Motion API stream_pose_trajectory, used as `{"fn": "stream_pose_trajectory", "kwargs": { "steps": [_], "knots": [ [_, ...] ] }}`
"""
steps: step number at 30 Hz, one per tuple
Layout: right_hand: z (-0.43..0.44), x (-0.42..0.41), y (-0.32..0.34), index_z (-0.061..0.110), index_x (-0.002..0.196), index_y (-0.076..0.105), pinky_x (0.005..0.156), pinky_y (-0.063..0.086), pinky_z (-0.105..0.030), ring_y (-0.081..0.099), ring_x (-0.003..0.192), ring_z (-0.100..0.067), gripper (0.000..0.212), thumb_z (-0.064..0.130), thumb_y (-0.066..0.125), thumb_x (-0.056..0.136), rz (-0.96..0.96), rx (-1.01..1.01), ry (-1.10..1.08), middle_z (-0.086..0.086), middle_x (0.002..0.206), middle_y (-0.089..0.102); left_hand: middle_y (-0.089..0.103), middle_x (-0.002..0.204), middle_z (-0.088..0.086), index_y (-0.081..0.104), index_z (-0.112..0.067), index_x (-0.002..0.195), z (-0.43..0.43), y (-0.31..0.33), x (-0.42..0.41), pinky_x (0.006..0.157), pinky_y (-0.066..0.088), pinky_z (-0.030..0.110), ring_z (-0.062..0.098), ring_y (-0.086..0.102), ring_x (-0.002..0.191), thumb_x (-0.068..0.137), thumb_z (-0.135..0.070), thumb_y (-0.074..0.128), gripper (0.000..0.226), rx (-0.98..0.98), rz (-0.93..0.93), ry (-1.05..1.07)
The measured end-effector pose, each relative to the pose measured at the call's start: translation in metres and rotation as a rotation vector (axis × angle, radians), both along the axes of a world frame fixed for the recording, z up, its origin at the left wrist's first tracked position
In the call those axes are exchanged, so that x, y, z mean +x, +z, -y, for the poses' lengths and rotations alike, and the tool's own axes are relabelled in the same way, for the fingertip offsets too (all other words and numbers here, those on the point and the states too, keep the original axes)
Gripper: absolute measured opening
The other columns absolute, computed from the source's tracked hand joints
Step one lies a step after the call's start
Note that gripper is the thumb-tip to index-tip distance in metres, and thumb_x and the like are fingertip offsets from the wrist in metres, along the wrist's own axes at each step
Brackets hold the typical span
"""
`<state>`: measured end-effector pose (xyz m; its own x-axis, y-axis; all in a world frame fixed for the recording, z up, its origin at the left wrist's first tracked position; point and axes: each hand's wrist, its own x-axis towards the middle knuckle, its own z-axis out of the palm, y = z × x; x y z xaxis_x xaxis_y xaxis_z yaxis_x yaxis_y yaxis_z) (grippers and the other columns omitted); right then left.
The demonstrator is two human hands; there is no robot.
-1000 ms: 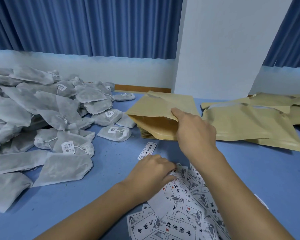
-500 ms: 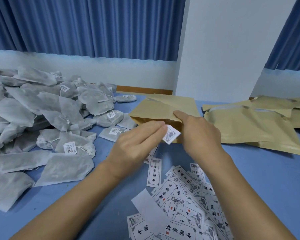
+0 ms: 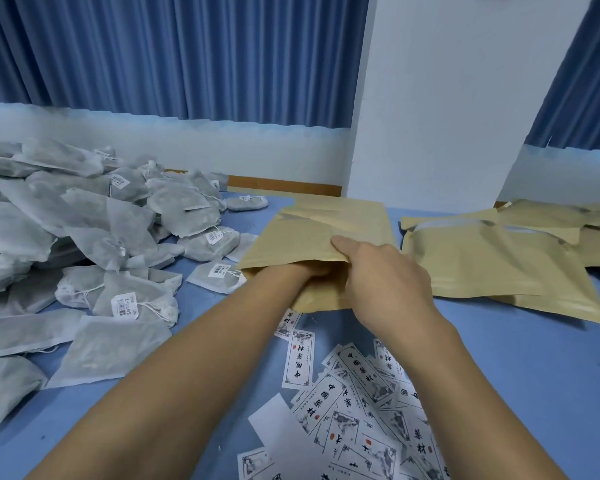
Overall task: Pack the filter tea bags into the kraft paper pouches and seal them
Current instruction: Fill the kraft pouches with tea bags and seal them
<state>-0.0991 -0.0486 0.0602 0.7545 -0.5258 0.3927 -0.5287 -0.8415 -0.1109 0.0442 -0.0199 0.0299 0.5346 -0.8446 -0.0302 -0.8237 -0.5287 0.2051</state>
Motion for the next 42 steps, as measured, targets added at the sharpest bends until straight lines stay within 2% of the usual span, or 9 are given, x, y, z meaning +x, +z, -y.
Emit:
{"fn": "stream_pose_trajectory", "kwargs": {
  "steps": [5,7,9,14,18,22,29,34,42],
  "knots": [
    [0.005,0.001,-0.004,0.038,0.134,0.043,0.049,0.022,-0.029,0.045,0.072,-0.029,0.072,-0.003,0.043,0.075,-0.015,-0.037,-0.034,0.005,0.069,0.037,0.046,0.148,0.006,0.050,-0.019,0.136,0.013,-0.001,-0.008,0.115,0.023,0.033,0.023,0.038,0.138,0.105,-0.032,0.044,0.034,-0.058,-0.079,-0.006],
    [0.013,0.001,-0.006,0.038,0.135,0.042,0.048,0.021,-0.029,0.047,0.075,-0.029,0.069,-0.001,0.041,0.077,0.004,-0.040,-0.069,0.003,0.071,0.040,0.061,0.112,0.005,0.057,-0.023,0.106,0.001,0.000,-0.028,0.092,0.040,0.036,0.031,0.053,0.119,0.097,-0.020,0.050,0.011,-0.219,0.023,-0.182],
    [0.020,0.001,-0.007,0.038,0.134,0.043,0.050,0.023,-0.030,0.046,0.077,-0.029,0.065,0.003,0.040,0.080,0.009,-0.023,-0.088,0.001,0.077,0.044,0.054,0.077,-0.004,0.049,-0.026,0.083,-0.024,-0.006,-0.041,0.062,0.038,0.032,0.032,0.062,0.090,0.091,-0.018,0.050,0.011,-0.479,0.113,-0.283],
    [0.024,0.005,-0.015,0.034,0.124,0.052,0.050,0.023,-0.029,0.050,0.076,-0.029,0.057,-0.002,0.042,0.082,-0.027,-0.037,-0.126,-0.001,0.084,0.058,0.061,0.073,0.002,0.068,-0.006,0.090,-0.094,-0.047,-0.019,0.055,0.044,0.034,0.022,0.053,0.062,0.088,-0.003,0.052,0.016,-1.223,0.359,-0.303],
    [0.025,0.008,-0.019,0.026,0.099,0.061,0.050,0.021,-0.027,0.053,0.074,-0.029,0.030,0.005,0.044,0.089,-0.011,-0.021,-0.155,-0.002,0.083,0.064,0.061,0.125,0.006,0.066,-0.016,0.122,-0.109,-0.056,0.031,0.092,0.048,0.050,0.030,0.055,0.114,0.088,-0.028,0.056,0.038,-0.788,0.209,0.312],
    [0.025,0.009,-0.022,0.029,0.097,0.062,0.050,0.021,-0.027,0.048,0.072,-0.030,0.024,0.010,0.047,0.093,0.027,-0.047,-0.175,-0.002,0.084,0.065,0.039,0.150,0.005,0.051,-0.026,0.137,-0.113,-0.077,0.049,0.106,0.039,0.046,0.030,0.032,0.137,0.091,-0.046,0.057,0.050,-0.297,0.097,0.412],
    [0.027,0.010,-0.024,0.028,0.097,0.063,0.051,0.023,-0.028,0.049,0.070,-0.031,0.022,0.014,0.047,0.097,0.023,-0.092,-0.176,0.000,0.072,0.053,0.070,0.088,0.005,0.070,-0.011,0.095,-0.112,-0.071,0.028,0.071,0.043,0.034,0.025,0.061,0.084,0.087,-0.002,0.054,0.020,-0.849,0.007,0.372],
    [0.027,0.011,-0.024,0.028,0.100,0.062,0.049,0.020,-0.028,0.047,0.068,-0.031,0.022,0.014,0.046,0.097,0.014,-0.117,-0.188,0.002,0.065,0.043,0.057,0.117,0.013,0.068,0.000,0.111,-0.107,-0.041,-0.006,0.098,0.047,0.036,0.028,0.057,0.109,0.089,0.007,0.056,0.027,-1.520,0.164,0.160],
    [0.022,0.011,-0.019,0.027,0.098,0.058,0.056,0.029,-0.029,0.056,0.078,-0.032,0.017,0.015,0.050,0.088,0.000,-0.090,-0.104,-0.004,0.087,0.066,0.066,0.108,0.017,0.074,0.002,0.106,-0.093,-0.040,-0.057,0.086,0.050,0.038,0.031,0.062,0.101,0.101,0.000,0.050,0.024,-1.136,0.514,-0.429]
  ]
}}
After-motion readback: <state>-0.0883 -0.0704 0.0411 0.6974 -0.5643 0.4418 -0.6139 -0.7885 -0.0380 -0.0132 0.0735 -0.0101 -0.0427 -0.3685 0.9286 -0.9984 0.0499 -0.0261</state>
